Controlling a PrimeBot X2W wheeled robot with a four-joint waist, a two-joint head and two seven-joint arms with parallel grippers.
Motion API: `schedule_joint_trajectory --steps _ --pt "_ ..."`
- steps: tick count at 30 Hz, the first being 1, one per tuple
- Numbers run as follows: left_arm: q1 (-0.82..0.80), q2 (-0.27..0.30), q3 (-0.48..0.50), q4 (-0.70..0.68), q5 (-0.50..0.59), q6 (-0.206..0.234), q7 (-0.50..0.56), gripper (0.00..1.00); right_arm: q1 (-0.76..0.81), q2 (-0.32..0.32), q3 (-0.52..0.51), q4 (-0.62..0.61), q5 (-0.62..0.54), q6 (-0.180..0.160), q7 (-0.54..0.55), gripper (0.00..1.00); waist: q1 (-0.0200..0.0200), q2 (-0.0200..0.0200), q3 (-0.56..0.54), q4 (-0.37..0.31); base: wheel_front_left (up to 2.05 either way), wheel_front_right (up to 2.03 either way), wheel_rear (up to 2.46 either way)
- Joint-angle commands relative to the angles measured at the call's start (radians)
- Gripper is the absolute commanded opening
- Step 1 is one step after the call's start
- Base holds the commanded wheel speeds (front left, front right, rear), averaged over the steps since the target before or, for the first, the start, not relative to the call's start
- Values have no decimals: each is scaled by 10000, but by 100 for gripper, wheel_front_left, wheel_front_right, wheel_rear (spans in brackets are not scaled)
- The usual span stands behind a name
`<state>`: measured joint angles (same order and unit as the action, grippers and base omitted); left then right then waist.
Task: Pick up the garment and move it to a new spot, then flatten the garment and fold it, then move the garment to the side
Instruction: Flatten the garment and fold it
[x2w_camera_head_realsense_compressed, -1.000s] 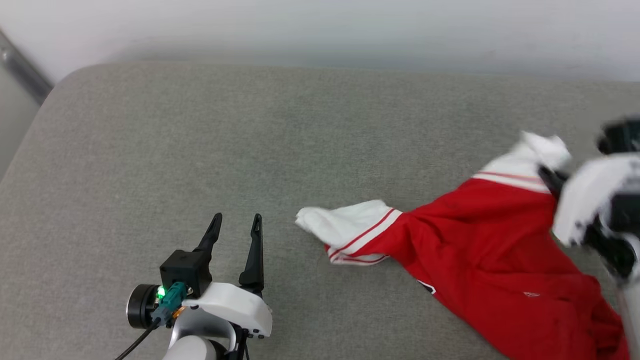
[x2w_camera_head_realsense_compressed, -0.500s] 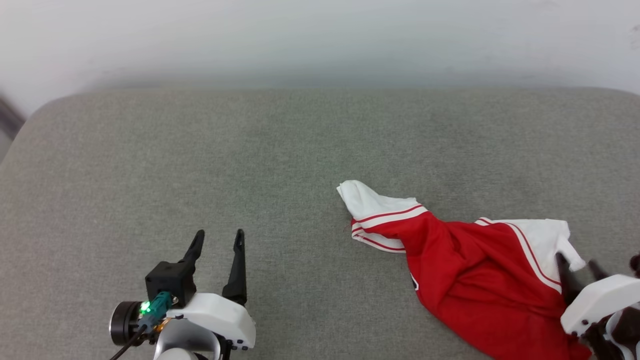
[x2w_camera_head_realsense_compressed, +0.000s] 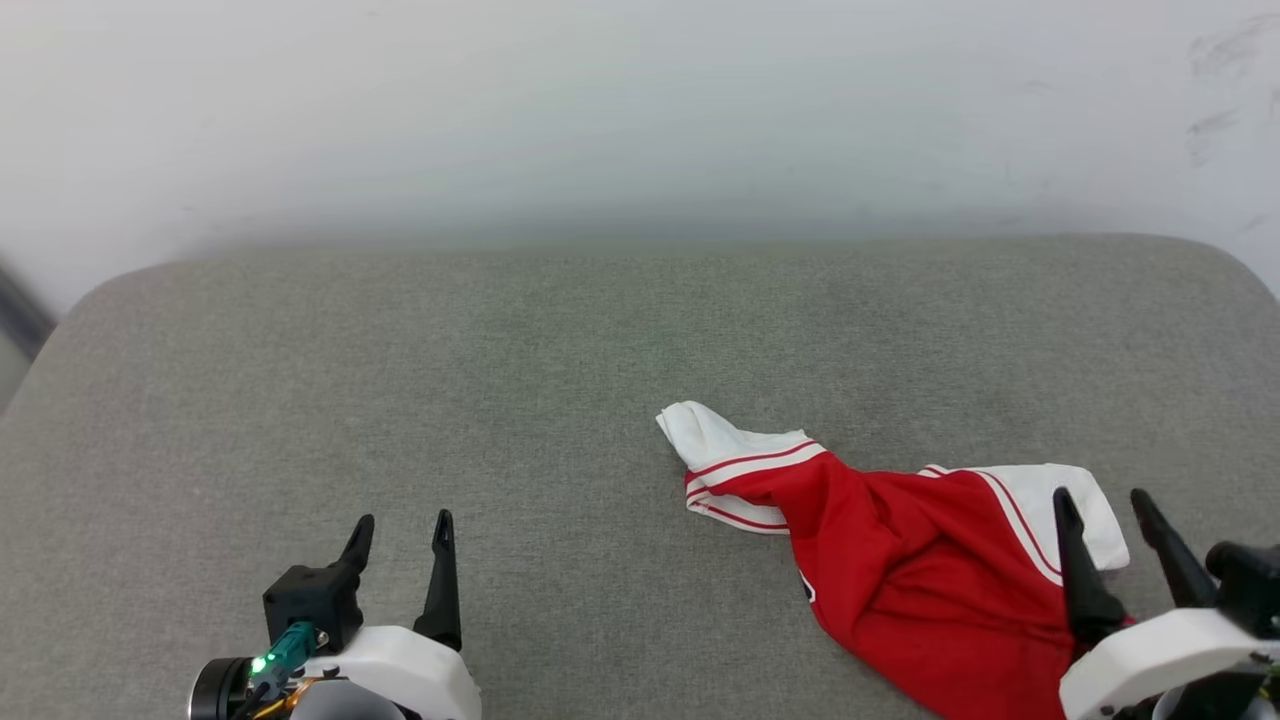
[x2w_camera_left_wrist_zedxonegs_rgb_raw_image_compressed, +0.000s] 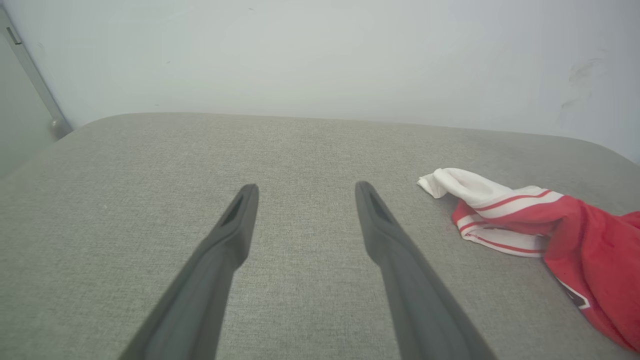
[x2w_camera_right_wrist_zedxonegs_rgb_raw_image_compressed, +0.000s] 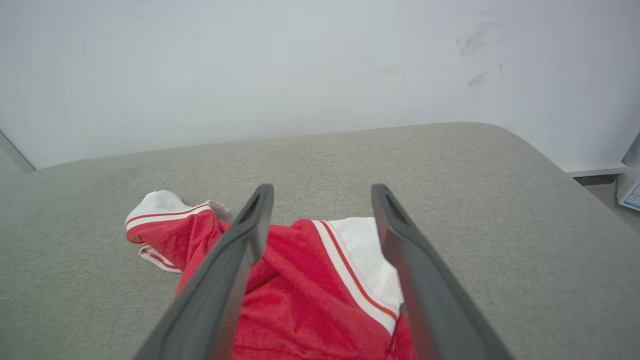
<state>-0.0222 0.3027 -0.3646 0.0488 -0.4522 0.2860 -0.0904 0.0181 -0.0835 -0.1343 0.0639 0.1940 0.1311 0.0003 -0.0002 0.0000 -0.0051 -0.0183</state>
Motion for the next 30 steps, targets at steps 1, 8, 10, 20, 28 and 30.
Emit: schedule_joint_trajectory --steps 1,8,10,20,28,30 --pt "96 35 37 -60 -16 56 47 100 351 92 146 -319 -43 -7 69 100 2 0 -48 -61 0 0 0" --pt "-669 96 -158 -199 68 -197 278 100 885 226 584 -1390 -52 -9 453 100 2 0 215 -320 0 0 0" --pt "-1187 93 -330 -285 165 -383 443 100 759 238 620 -1602 -33 -7 510 100 2 0 549 -389 0 0 0" --pt "-5197 -304 -1552 1033 261 -1954 2889 100 -246 263 781 -1790 154 -7 353 100 2 0 2471 -1027 0 0 0" --pt "-7050 -473 -2261 2917 110 -2817 5176 100 -594 291 915 -1393 344 -7 141 100 2 0 3133 -1562 0 0 0" --pt "-7407 -470 -2431 3436 123 -3028 5741 100 -644 305 965 -1287 397 -7 92 100 2 0 3269 -1679 0 0 0"
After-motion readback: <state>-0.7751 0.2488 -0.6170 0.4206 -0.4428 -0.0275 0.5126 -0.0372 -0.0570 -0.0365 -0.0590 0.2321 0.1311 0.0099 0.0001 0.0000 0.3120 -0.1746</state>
